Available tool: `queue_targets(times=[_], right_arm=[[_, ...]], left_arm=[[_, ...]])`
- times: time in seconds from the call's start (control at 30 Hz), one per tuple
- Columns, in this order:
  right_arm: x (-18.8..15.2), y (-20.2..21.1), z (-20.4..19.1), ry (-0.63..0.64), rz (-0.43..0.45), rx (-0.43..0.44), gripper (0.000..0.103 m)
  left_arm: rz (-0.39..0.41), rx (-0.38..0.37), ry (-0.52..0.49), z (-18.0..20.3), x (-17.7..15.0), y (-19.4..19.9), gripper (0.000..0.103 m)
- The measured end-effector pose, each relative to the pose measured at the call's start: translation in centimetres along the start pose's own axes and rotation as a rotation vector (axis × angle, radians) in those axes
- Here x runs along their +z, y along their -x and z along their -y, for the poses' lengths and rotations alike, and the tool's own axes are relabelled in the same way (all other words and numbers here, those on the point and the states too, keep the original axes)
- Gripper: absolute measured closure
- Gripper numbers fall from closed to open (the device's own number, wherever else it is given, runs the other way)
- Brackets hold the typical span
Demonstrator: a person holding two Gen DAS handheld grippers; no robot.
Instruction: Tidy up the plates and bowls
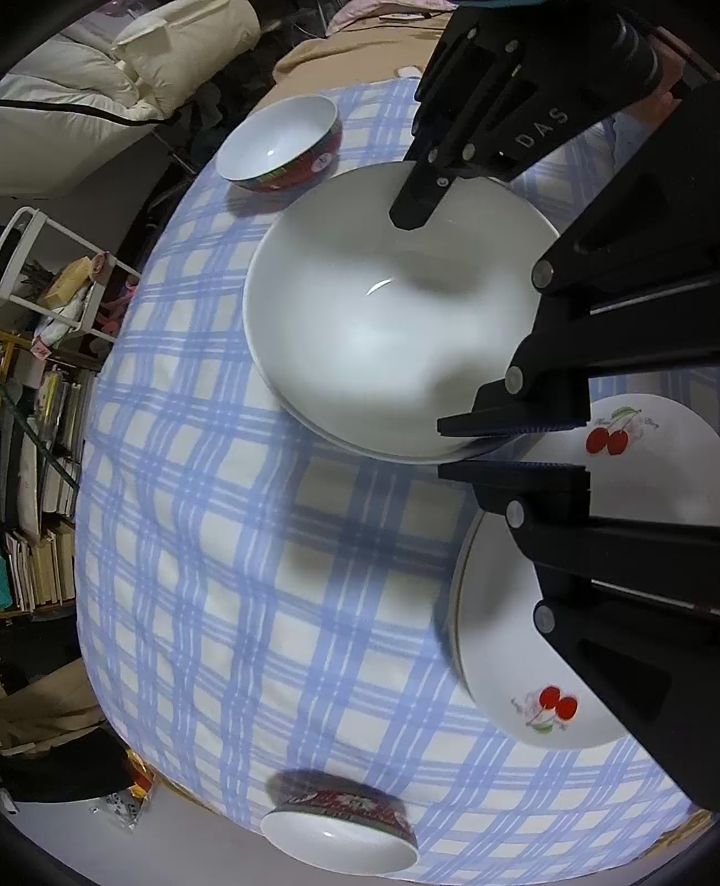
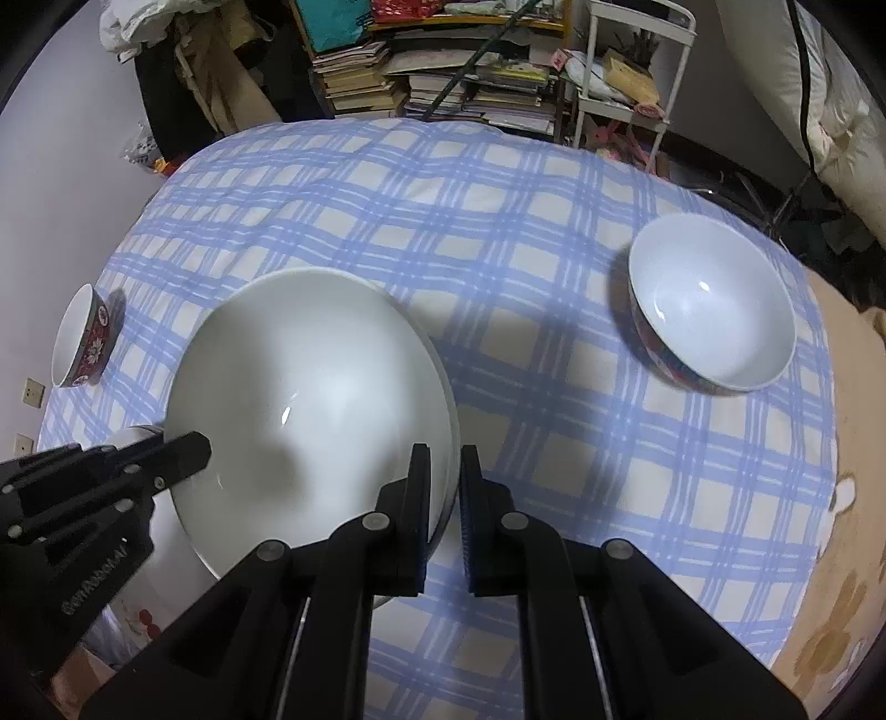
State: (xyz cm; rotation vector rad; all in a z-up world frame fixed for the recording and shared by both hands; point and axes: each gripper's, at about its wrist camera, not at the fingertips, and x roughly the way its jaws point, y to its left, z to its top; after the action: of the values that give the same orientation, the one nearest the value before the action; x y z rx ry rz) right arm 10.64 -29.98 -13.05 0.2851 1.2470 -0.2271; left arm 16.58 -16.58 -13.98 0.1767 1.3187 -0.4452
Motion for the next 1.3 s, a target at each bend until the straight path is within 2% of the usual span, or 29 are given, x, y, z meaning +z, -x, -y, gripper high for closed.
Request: queue_targets(times=[0.2, 0.37, 0.67, 0.83, 0.93, 1.0, 1.03, 1.1, 1.17, 1.3], right_arm=[[-0.8, -0.8, 1.0, -0.033, -0.009, 0.026, 0.092], [-1.1, -1.2, 1.2, -0.04, -0.001, 0.035, 0.092], [-1.0, -1.3, 1.6, -0.052, -0.01, 0.059, 0.091], [-0.8, -0.5, 1.2, -0.028, 0.006, 0.054, 0.089], [-0.6, 0.2, 0.8, -0.01, 0.029, 0.028, 0.086], [-0.3, 0.9, 0.4, 0.012, 0.046, -0.008, 0.083], [-0.1, 1.2, 0.2, 0.02, 0.057, -0.014, 0.078], [0.3, 2.0, -0.2, 0.025, 0.084, -0.004, 0.065], [0.8, 2.8, -0.6, 0.025, 0.113, 0.009, 0.046], [2.0, 4.2, -2.4, 0.043, 0.174, 0.047, 0.027]], left_arm=[[-0.004, 0.005, -0.023, 0.7, 0.0, -0.4, 0.095], [0.003, 0.038, -0.057, 1.3, 0.1, -0.5, 0.094], [0.003, 0.016, -0.047, 1.0, 0.1, -0.1, 0.094], [0.039, 0.03, -0.048, 0.3, 0.5, 1.5, 0.089], [0.055, 0.083, -0.043, -0.6, 0.9, 2.6, 0.085], [0.072, 0.107, -0.028, -1.5, 1.3, 3.5, 0.079], [0.087, 0.108, -0.014, -2.1, 1.5, 4.1, 0.077], [0.111, 0.121, 0.01, -3.5, 1.7, 5.2, 0.066], [0.138, 0.142, 0.03, -5.1, 2.1, 6.1, 0.057], [0.165, 0.185, 0.062, -8.4, 2.5, 7.4, 0.044]])
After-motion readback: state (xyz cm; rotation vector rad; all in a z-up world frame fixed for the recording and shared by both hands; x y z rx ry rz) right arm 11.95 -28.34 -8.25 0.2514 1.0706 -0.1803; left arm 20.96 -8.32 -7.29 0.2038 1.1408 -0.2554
